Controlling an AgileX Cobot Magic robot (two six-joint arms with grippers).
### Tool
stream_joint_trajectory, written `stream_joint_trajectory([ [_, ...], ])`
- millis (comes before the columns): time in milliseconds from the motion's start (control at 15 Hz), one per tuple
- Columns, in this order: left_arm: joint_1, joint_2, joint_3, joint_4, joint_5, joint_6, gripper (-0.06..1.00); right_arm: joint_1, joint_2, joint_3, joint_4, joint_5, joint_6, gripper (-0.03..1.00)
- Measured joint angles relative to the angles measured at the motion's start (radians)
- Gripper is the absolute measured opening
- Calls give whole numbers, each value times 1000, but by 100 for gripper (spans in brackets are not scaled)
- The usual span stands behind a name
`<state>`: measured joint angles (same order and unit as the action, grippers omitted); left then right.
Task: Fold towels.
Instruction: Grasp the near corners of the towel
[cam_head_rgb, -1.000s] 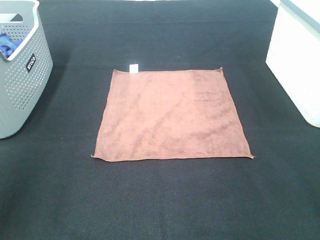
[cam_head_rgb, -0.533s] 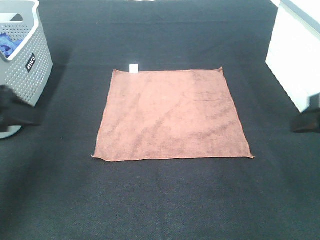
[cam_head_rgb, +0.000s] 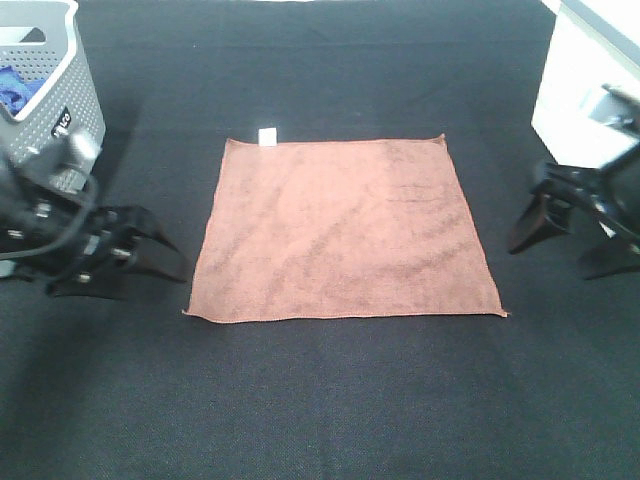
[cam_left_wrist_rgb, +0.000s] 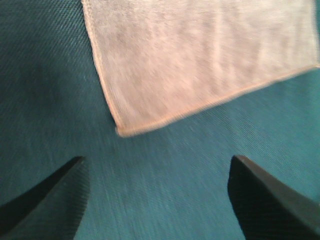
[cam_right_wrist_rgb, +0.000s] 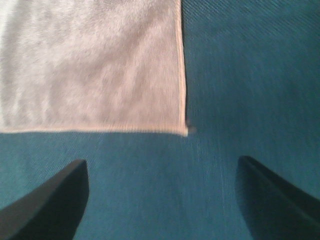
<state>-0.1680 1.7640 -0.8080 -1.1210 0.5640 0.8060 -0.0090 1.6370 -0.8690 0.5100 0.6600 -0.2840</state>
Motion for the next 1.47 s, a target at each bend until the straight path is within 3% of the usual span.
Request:
stream_joint_trajectory([
  [333,-8,166,-91,-58,-20,3,73,-2,210,-168,27,68,-72,76],
  [733,-61,290,-190,-144,8,3,73,-2,378,-221,99,43,-168,76],
  [1133,-129,349,-268,-204,8,18,70,-2,438,-240,292,71,-281,70],
  [1267,-132,363,-272,-231,-2,18,58,11,446,-240,311,72,-297,66],
  [1400,-132,372,-272,-231,-15,18,32,46,449,-240,312,46,-284,60],
  [1467,-132,375,-271,-228,-16,18,18,49,450,-240,309,31,-256,51],
])
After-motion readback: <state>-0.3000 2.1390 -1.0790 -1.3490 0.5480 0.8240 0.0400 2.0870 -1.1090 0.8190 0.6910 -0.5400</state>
